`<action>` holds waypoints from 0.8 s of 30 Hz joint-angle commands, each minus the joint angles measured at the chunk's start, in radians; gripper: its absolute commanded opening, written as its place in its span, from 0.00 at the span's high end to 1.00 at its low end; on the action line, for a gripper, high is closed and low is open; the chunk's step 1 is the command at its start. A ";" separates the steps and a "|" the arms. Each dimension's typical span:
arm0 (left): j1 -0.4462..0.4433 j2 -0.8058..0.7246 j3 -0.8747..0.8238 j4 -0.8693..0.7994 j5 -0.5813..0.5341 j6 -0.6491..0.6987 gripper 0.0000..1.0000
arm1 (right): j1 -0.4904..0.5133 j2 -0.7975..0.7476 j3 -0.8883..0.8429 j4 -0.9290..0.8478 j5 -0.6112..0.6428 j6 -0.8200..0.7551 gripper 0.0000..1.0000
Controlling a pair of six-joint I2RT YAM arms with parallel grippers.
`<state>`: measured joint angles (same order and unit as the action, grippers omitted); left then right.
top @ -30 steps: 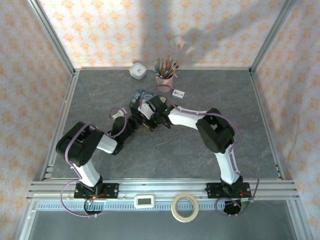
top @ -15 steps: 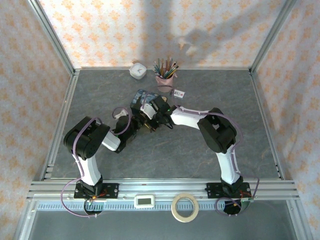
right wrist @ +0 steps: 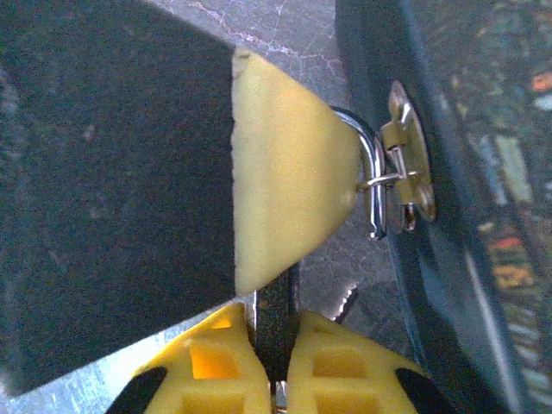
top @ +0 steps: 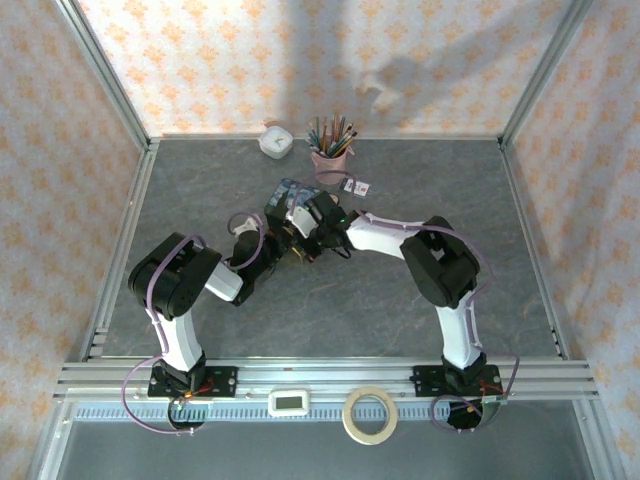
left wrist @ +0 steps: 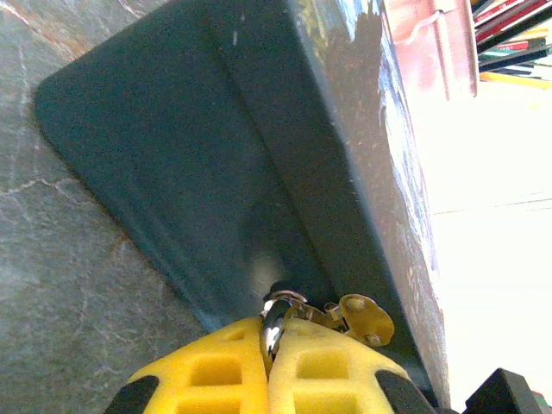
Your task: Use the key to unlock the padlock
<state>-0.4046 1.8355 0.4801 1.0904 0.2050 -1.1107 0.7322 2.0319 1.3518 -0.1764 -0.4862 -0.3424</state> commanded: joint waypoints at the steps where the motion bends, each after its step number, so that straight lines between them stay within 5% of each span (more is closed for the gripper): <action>1: 0.011 0.025 0.011 0.012 -0.045 0.012 1.00 | 0.013 -0.129 -0.052 0.020 -0.016 0.074 0.76; 12: 0.008 0.015 -0.038 0.060 -0.078 -0.022 1.00 | 0.004 -0.430 -0.284 0.182 0.392 0.710 0.29; 24: -0.012 0.055 -0.079 0.233 -0.207 -0.187 1.00 | 0.001 -0.262 -0.234 0.350 0.486 0.895 0.22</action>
<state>-0.4088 1.8614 0.4007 1.2331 0.0460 -1.2434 0.7361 1.7031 1.0744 0.1314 -0.0536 0.4957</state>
